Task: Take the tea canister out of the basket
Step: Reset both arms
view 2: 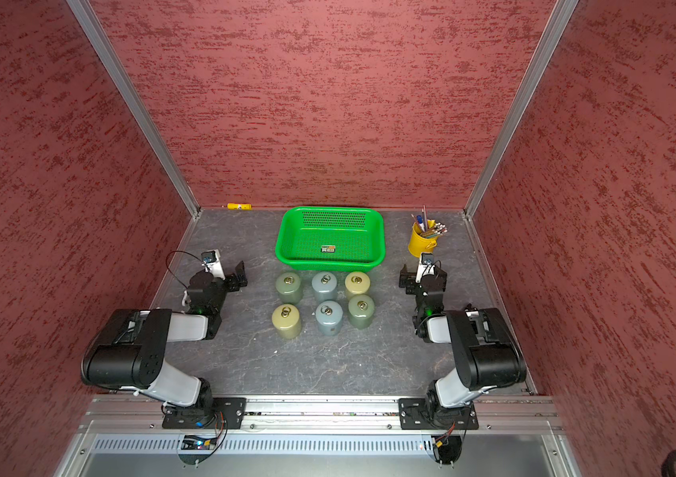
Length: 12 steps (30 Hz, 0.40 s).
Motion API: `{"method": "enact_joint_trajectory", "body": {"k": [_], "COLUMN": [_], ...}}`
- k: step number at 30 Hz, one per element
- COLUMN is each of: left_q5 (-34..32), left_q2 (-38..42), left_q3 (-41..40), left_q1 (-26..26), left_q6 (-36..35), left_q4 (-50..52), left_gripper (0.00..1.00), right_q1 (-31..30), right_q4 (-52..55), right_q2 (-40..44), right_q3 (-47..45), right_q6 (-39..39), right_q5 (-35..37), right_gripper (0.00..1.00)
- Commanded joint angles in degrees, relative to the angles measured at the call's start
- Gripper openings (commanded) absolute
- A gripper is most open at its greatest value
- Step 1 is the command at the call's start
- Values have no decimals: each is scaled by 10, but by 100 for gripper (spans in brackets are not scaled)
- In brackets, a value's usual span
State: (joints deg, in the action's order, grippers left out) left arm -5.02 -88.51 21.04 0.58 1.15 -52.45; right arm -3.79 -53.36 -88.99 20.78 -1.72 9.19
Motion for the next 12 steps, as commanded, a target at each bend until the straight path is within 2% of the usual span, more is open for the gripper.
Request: {"method": "enact_joint_trajectory", "body": {"k": [1,12], "left_q5": [-4,-4], "left_q2": [1,1], "left_q3": [-1,0], "left_q1": [-1,-1], "left_q6": [-8,-7], "left_q4": [-13,-13], "left_gripper": [100,100], "right_q1": [3,3], "right_q4": [-24,-21], "right_q2": [-1,-1], "right_q3": [0,1], "right_q6": [5,4], "right_q5": [-9,-12], "right_gripper": [99,99]}}
